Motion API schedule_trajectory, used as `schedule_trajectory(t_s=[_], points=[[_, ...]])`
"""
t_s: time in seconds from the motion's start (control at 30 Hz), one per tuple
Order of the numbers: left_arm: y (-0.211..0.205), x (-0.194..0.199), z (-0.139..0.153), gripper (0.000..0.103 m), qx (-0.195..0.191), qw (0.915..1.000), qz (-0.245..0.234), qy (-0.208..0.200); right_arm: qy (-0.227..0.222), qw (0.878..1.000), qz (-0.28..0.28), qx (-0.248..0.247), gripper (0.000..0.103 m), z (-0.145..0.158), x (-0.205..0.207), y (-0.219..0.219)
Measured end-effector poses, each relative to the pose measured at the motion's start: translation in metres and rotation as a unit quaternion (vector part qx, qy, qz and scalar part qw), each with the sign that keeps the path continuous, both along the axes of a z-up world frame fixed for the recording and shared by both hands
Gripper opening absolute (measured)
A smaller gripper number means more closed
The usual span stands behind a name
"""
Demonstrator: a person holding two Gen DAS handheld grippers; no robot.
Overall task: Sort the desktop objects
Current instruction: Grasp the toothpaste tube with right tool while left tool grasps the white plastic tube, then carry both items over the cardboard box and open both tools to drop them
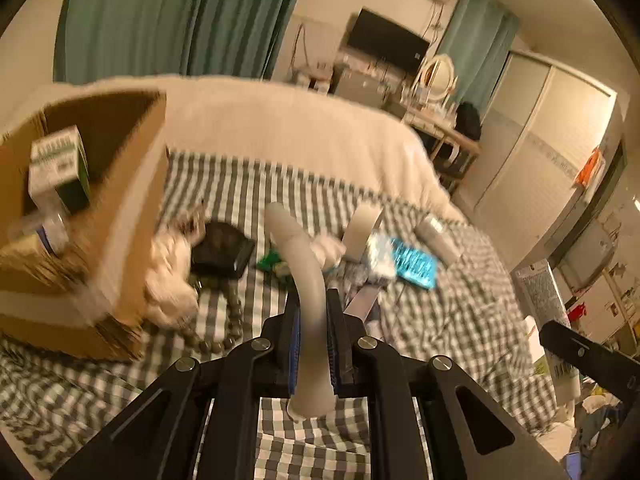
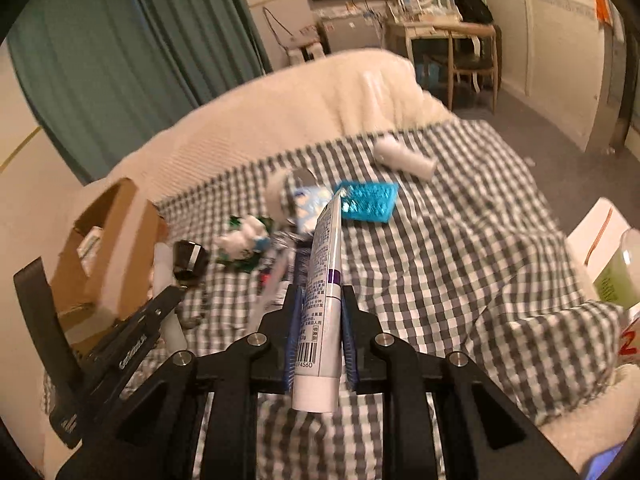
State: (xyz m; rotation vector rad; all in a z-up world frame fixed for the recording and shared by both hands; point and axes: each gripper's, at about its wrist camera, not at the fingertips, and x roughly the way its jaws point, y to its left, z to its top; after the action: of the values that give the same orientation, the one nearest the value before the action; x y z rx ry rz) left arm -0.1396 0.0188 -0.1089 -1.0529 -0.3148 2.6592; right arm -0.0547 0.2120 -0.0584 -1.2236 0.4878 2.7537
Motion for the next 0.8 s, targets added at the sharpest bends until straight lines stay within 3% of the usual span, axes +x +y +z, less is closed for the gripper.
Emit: schedule_trajectory(t_s=[0.2, 0.5, 0.8], points=[[-0.025, 0.015, 0.045, 0.011, 0.025, 0.9984, 0.016, 0.048, 0.033, 0.999, 0.022, 0.017, 0.018, 0.044, 0.020, -0.026], [-0.094, 0.025, 0.085, 0.011, 0.053, 0.9920, 0.077, 0.085, 0.076, 0.993, 0.084, 0.041, 0.018, 0.095, 0.023, -0.083], [-0.171, 0.012, 0.082, 0.011, 0.060, 0.9836, 0.144, 0.090, 0.084, 0.983, 0.155, 0.058, 0.018, 0.110, -0.015, -0.156]])
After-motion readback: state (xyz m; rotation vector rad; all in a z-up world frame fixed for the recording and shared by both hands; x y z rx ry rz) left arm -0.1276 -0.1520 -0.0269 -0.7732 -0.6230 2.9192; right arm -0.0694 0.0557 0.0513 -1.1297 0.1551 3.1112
